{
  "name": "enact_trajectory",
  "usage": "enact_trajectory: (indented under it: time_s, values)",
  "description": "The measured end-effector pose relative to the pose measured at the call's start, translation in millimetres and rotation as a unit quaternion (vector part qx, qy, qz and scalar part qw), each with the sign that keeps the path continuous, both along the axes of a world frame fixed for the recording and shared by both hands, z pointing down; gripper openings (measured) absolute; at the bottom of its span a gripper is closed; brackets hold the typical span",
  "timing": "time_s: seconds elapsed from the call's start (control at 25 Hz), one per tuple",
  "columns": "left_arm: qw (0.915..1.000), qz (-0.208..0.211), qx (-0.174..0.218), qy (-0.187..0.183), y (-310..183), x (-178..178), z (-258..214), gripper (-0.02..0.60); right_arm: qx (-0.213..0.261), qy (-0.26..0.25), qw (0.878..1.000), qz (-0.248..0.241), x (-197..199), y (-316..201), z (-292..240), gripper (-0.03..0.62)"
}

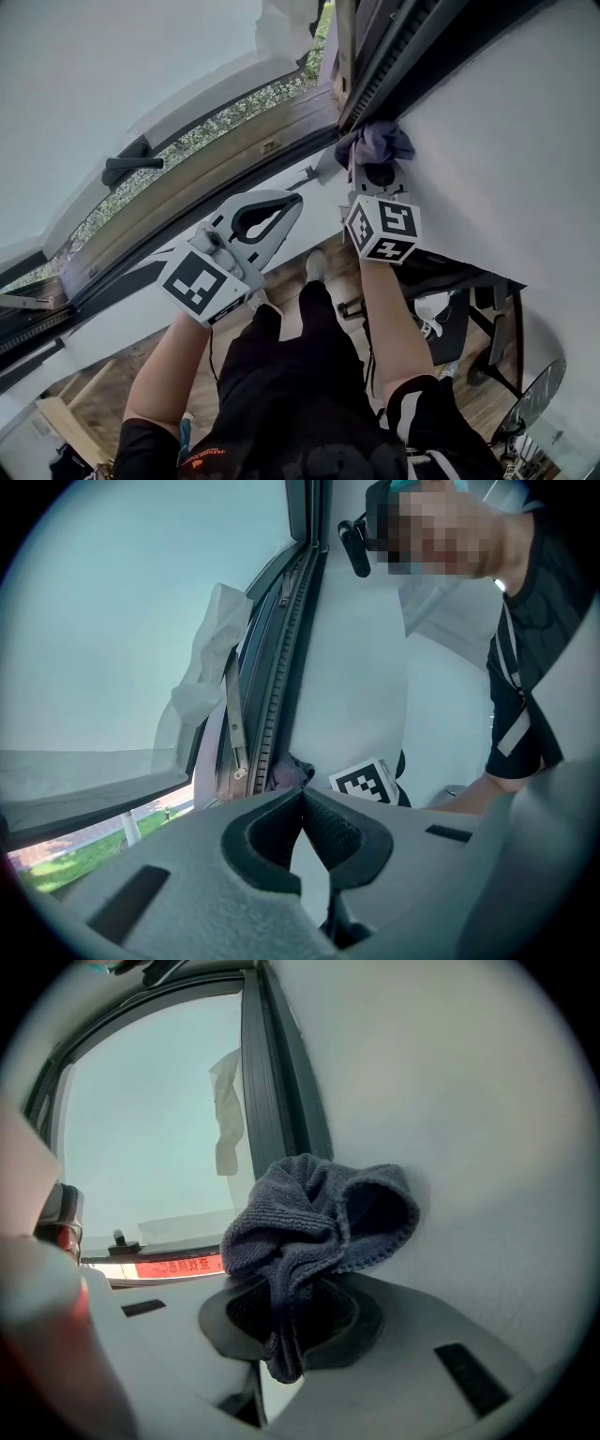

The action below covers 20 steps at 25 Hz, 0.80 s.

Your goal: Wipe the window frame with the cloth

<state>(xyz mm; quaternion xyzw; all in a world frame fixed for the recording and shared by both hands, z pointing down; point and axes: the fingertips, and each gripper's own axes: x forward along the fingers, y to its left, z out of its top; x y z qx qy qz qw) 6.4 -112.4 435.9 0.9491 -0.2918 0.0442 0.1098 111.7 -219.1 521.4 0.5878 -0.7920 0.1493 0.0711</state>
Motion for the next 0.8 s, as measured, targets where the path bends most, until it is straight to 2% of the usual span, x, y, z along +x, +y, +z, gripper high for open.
enact_trajectory:
  time_s: [0.32, 0.48, 0.8]
  values:
    - [1.0000, -0.003, -0.006, 0.004, 7, -1, 2, 0.018, -0.018, 0.007, 1.000, -0.002, -1, 4, 16, 0.049]
    - [0.9997, -0.010, -0.023, 0.005, 14, -5, 5, 0.018, -0.029, 0.012, 1.000, -0.005, -4, 12, 26, 0.049]
    - [0.9996, -0.024, -0.011, 0.009, 28, -24, 0, 0.018, -0.025, 0.009, 0.999, -0.033, -15, 48, 17, 0.049]
